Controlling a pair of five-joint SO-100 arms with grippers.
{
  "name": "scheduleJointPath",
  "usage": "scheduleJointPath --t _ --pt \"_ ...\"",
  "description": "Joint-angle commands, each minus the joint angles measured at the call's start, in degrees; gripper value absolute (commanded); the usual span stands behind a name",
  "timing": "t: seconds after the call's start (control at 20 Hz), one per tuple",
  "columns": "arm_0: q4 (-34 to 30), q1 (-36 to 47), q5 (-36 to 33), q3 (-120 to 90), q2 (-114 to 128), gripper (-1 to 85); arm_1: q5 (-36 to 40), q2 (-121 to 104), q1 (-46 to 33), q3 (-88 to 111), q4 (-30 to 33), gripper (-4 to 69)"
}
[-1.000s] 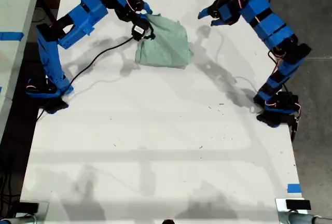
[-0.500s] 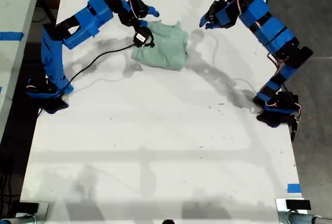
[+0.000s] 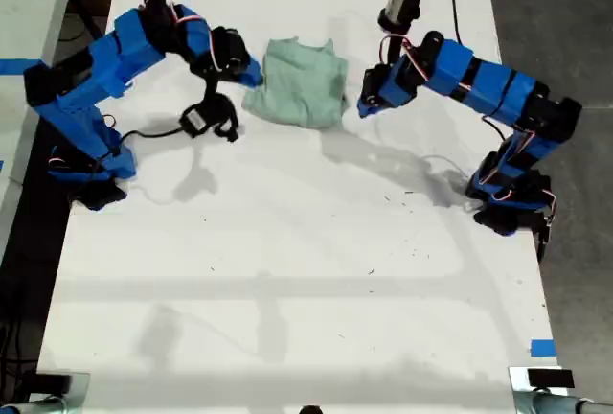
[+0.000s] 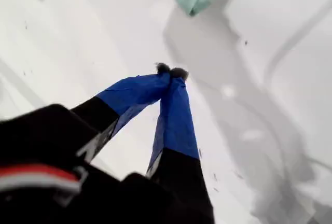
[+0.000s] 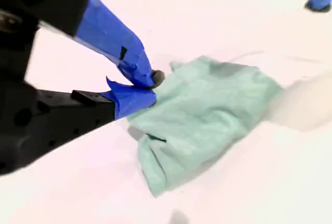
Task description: Fold t shirt
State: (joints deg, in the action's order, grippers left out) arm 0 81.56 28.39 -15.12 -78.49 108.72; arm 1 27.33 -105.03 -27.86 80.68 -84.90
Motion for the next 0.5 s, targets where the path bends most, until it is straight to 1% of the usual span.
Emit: scheduleJointPath --t 0.0,0.05,0.1,0.2,0.3,0.35,0.4,0.45 --pt "-9.40 -11.78 7.65 -25.84 33.66 -0.1 -5.27 -21.97 8.44 13.62 0.62 -1.8" --pt "-14.77 -16.26 10.55 -37.27 45.09 -0.1 -7.56 -28.74 12.13 19.07 1.67 -1.8" --pt "-17.93 -18.63 12.30 -47.20 53.96 -0.1 -9.67 -34.54 15.47 24.87 2.81 -1.7" --pt "-23.73 -21.18 13.18 -63.46 65.39 -0.1 -12.66 -44.74 20.21 36.65 5.98 -1.7" --pt "-29.88 -22.68 13.80 -78.13 74.71 -0.1 -15.21 -52.91 22.32 48.96 8.61 -1.7" --pt "-32.34 -22.50 14.06 -86.48 82.88 -0.1 -16.35 -58.54 23.12 55.46 11.16 -1.7" --pt "-32.08 -21.62 13.62 -93.96 92.20 -0.1 -16.87 -64.69 23.73 61.96 14.24 -1.7" --pt "-29.79 -20.39 13.18 -98.88 98.09 -0.1 -17.05 -70.31 23.91 68.29 16.61 -1.6"
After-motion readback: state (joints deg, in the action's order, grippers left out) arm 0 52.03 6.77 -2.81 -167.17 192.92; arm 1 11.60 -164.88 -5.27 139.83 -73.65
